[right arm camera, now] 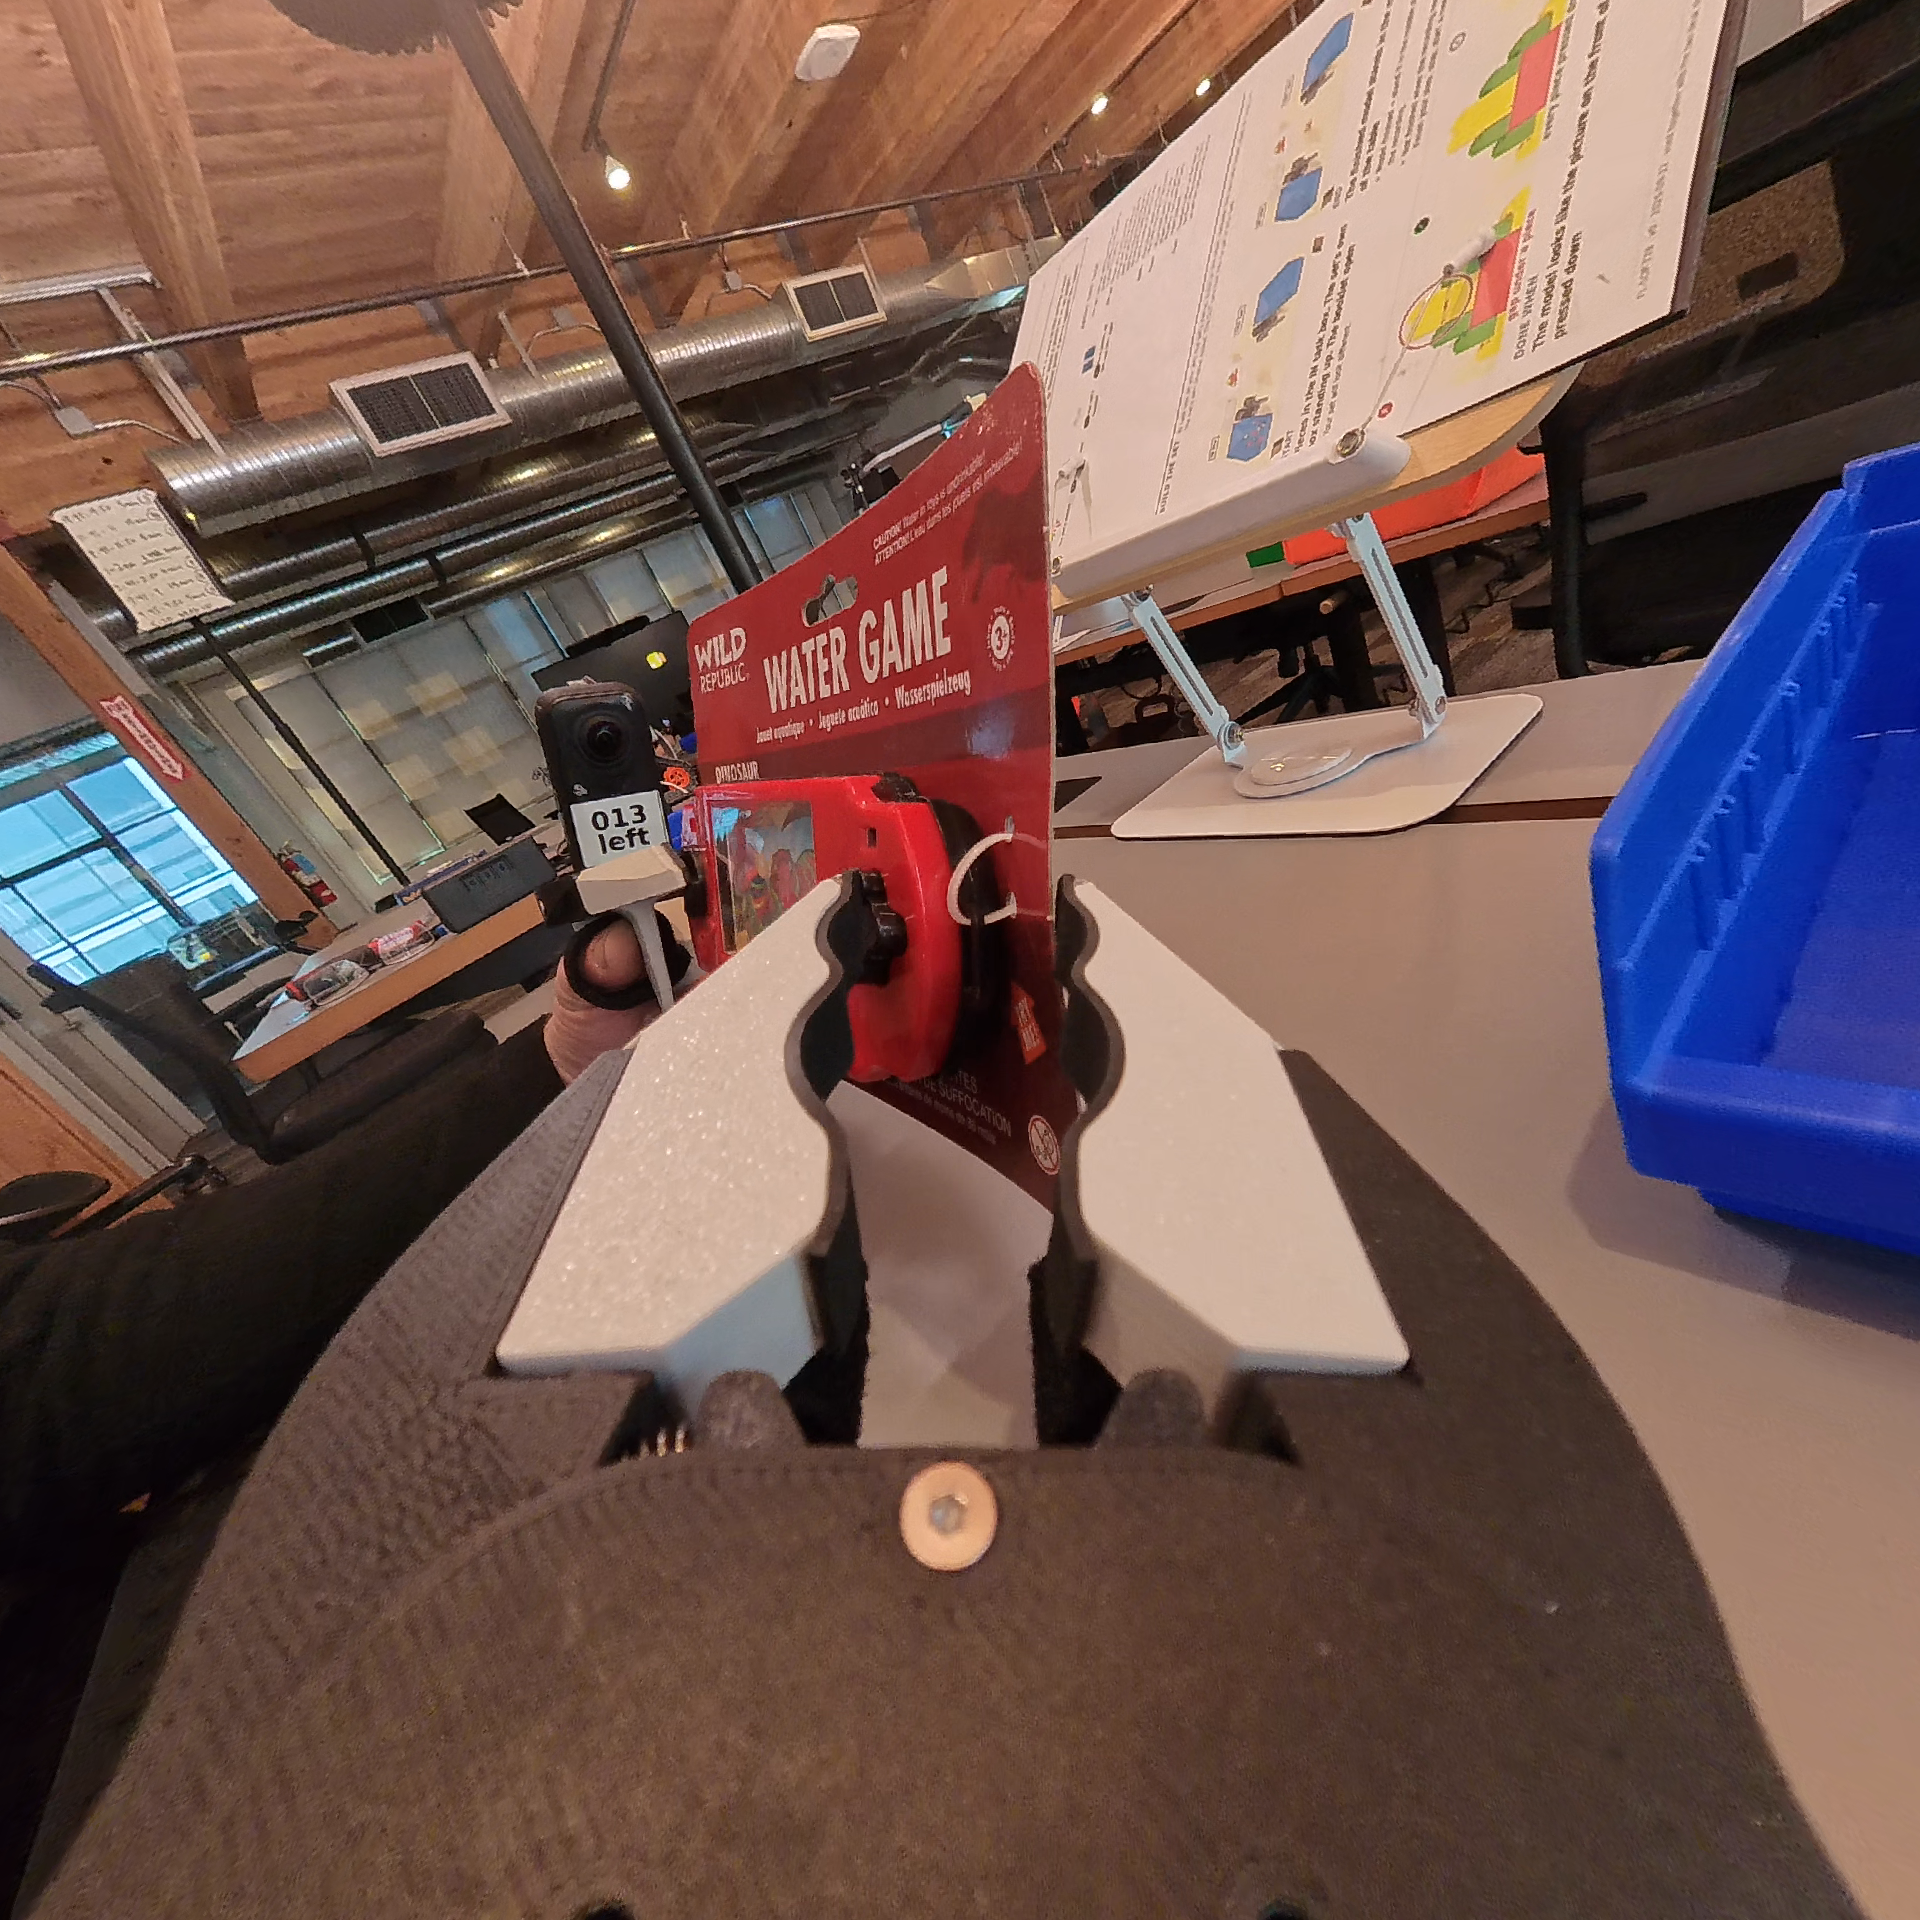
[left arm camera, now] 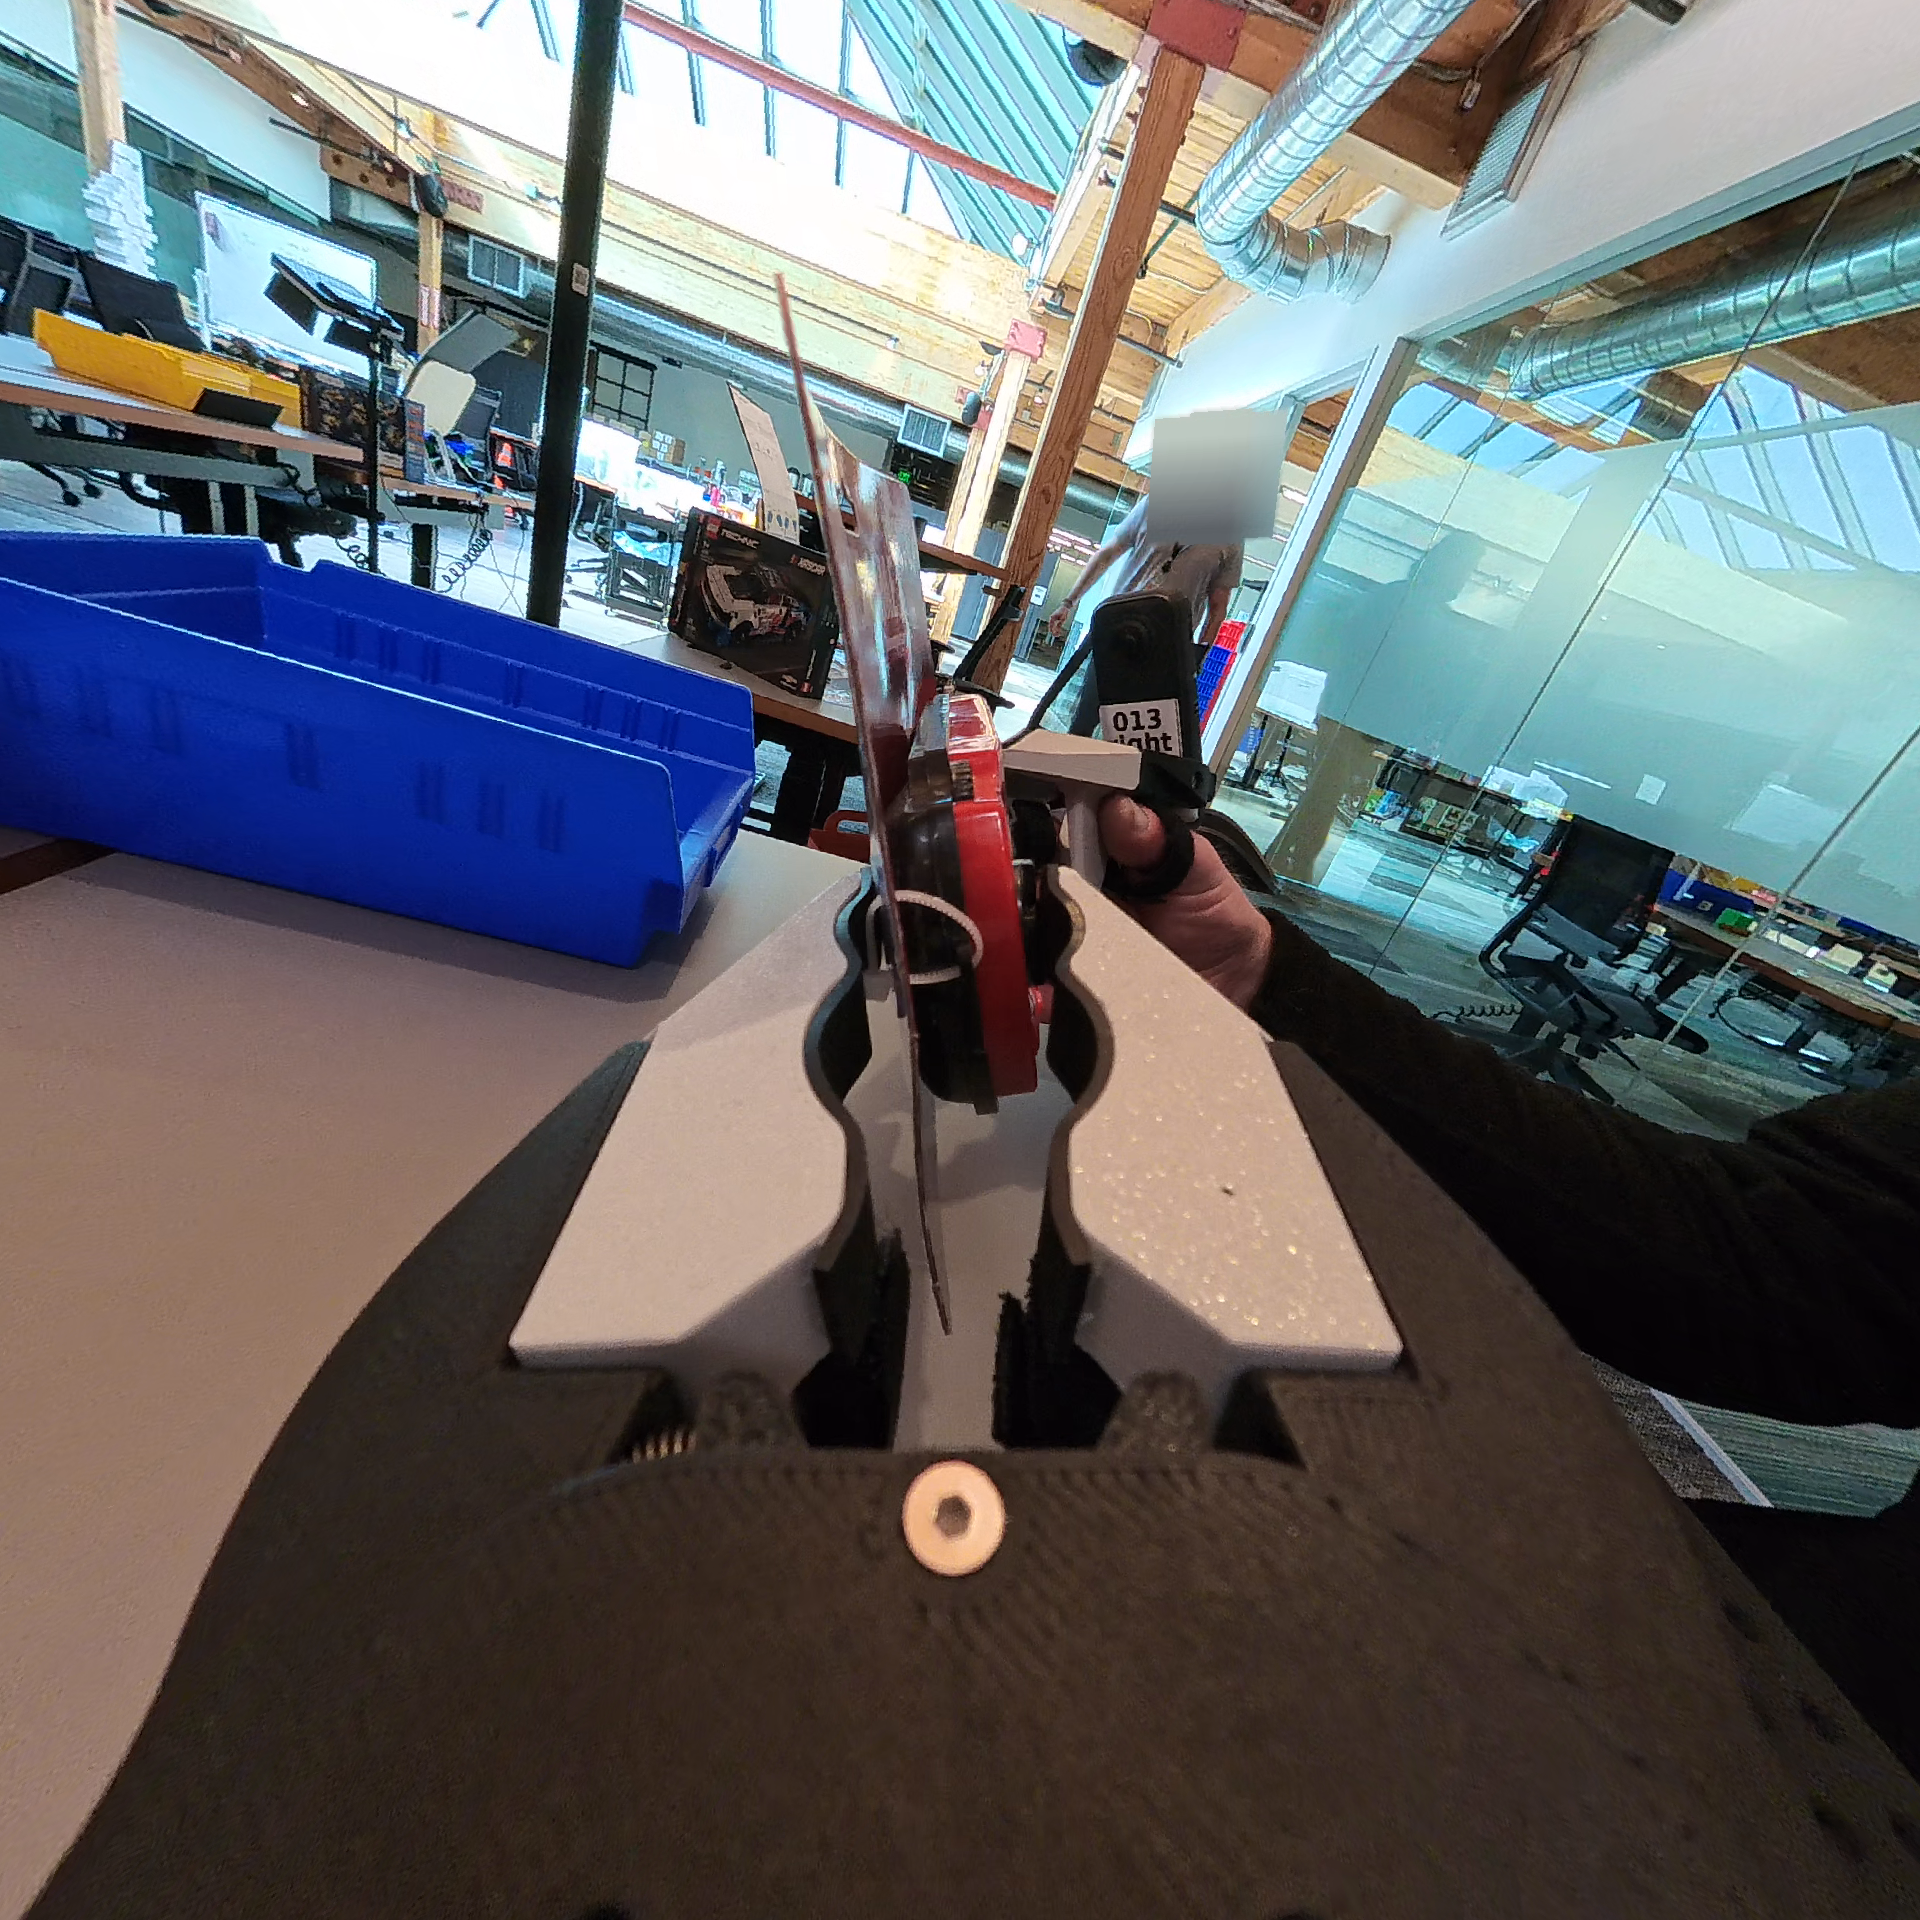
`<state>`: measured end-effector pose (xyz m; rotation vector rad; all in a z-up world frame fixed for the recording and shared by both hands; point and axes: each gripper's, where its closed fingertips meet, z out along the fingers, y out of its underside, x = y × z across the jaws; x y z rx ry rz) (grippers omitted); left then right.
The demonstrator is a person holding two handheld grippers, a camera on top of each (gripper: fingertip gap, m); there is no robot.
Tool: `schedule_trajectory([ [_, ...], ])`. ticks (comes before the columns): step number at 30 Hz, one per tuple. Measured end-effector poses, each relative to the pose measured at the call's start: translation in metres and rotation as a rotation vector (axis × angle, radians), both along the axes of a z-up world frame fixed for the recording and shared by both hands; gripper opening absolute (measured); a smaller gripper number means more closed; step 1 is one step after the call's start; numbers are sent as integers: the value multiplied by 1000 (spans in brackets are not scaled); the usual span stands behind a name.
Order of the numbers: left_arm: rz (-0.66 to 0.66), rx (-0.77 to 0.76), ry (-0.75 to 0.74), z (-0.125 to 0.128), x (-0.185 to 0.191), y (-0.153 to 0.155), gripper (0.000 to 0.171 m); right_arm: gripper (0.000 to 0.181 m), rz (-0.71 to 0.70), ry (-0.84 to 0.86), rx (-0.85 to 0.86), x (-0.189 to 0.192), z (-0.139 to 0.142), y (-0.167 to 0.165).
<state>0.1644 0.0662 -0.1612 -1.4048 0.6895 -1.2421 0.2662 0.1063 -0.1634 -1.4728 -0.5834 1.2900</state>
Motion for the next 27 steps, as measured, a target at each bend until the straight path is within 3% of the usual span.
schedule_trajectory([
  [8,0,-1,0,0,0,0,27,40,-2,-10,-3,-1,-2,0],
  [27,0,-1,7,-1,3,-2,26,27,-32,-59,3,0,-5,3],
])
